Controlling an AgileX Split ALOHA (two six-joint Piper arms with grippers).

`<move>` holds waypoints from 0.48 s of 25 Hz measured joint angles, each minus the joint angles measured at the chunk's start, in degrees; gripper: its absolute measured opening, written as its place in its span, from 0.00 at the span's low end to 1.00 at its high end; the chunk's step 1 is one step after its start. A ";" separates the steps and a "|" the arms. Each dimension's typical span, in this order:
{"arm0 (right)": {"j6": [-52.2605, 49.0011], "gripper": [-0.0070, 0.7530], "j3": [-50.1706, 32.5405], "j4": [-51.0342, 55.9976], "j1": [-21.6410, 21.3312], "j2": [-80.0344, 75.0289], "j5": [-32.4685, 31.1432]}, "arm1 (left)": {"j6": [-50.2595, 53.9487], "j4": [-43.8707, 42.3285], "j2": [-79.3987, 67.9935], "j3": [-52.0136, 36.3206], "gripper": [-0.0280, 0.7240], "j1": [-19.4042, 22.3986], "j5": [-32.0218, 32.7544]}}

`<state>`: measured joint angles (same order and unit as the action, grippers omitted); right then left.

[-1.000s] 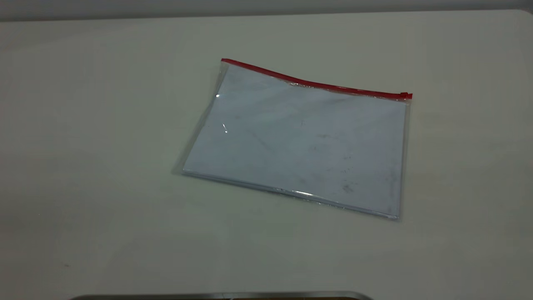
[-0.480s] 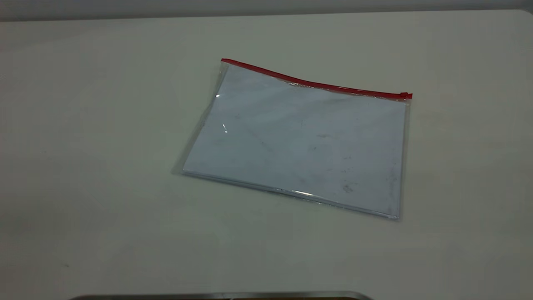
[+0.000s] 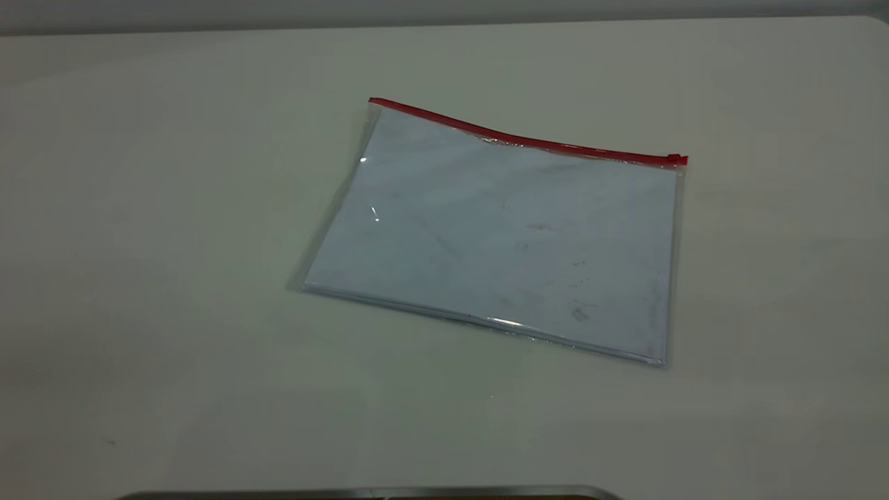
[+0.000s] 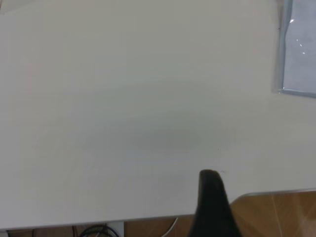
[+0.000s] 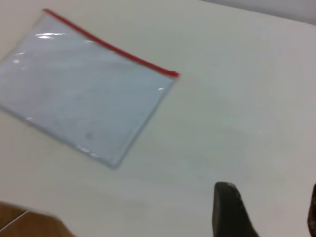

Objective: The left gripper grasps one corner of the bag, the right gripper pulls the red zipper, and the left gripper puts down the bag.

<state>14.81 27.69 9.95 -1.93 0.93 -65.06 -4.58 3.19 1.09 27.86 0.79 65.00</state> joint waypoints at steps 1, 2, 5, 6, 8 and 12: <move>-0.05 0.56 0.00 -0.05 -0.36 0.00 0.00 | 0.00 0.00 0.00 0.00 0.82 0.00 0.00; -0.18 0.56 0.00 -0.11 -0.43 0.00 0.00 | 0.00 0.00 0.00 0.00 0.82 0.00 0.00; -1.73 0.56 0.00 -0.75 -0.43 0.00 0.00 | 0.00 0.00 0.00 0.00 0.82 0.00 0.00; -2.63 0.56 0.00 -1.30 -0.43 0.00 0.00 | 0.00 0.05 0.00 0.00 0.82 0.00 0.00; -4.17 0.56 0.00 -2.45 -0.43 0.00 0.00 | 0.00 0.05 0.00 0.00 0.82 0.00 0.00; -5.82 0.56 0.00 -3.76 -0.43 0.00 0.00 | 0.00 0.10 0.00 0.00 0.82 0.00 0.05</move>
<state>8.99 27.69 6.19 -2.36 0.93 -65.06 -4.58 3.29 1.09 27.86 0.79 65.05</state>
